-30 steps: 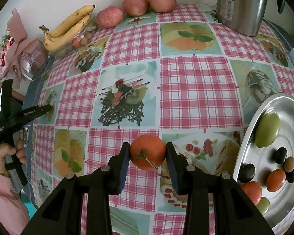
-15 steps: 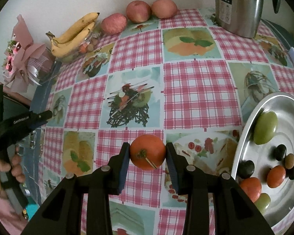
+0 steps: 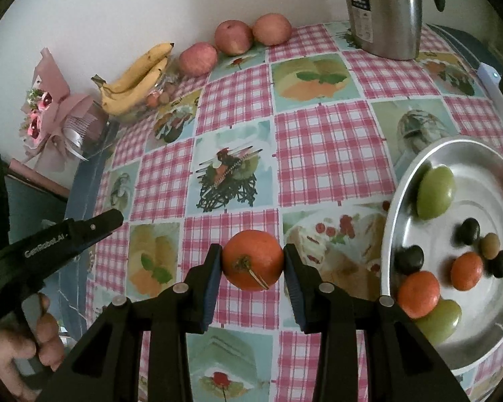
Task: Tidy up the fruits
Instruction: 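Carry the orange and the brown fruit in both tools over the plate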
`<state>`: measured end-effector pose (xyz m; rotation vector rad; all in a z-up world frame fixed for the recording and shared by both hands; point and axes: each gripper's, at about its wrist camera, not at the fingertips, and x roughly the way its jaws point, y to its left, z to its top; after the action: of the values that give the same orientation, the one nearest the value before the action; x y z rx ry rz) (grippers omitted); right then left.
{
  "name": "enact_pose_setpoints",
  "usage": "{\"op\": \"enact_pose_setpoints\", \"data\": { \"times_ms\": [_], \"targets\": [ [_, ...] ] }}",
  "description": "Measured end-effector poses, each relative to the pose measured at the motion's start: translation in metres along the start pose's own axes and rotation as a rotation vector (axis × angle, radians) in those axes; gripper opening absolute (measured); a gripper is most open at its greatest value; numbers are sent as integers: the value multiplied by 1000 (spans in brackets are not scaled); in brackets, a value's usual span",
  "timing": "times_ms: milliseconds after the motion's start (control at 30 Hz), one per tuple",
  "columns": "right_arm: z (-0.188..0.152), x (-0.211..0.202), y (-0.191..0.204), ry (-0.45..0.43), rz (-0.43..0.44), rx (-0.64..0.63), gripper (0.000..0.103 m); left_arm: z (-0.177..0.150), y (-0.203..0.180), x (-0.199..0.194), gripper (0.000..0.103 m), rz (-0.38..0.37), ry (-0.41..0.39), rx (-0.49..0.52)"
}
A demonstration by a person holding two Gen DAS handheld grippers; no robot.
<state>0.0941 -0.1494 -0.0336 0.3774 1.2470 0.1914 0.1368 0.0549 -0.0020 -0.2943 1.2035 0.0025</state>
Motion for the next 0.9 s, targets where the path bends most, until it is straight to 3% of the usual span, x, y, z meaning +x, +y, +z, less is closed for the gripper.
{"op": "enact_pose_setpoints", "data": {
  "times_ms": [467,900],
  "targets": [
    [-6,-27,-39,-54,-59,74,38,-28,-66,-7,27,-35,-30,52],
    [7,-45,-103,-104,-149,221,38,-42,-111,28,27,-74,11,113]
  ]
}}
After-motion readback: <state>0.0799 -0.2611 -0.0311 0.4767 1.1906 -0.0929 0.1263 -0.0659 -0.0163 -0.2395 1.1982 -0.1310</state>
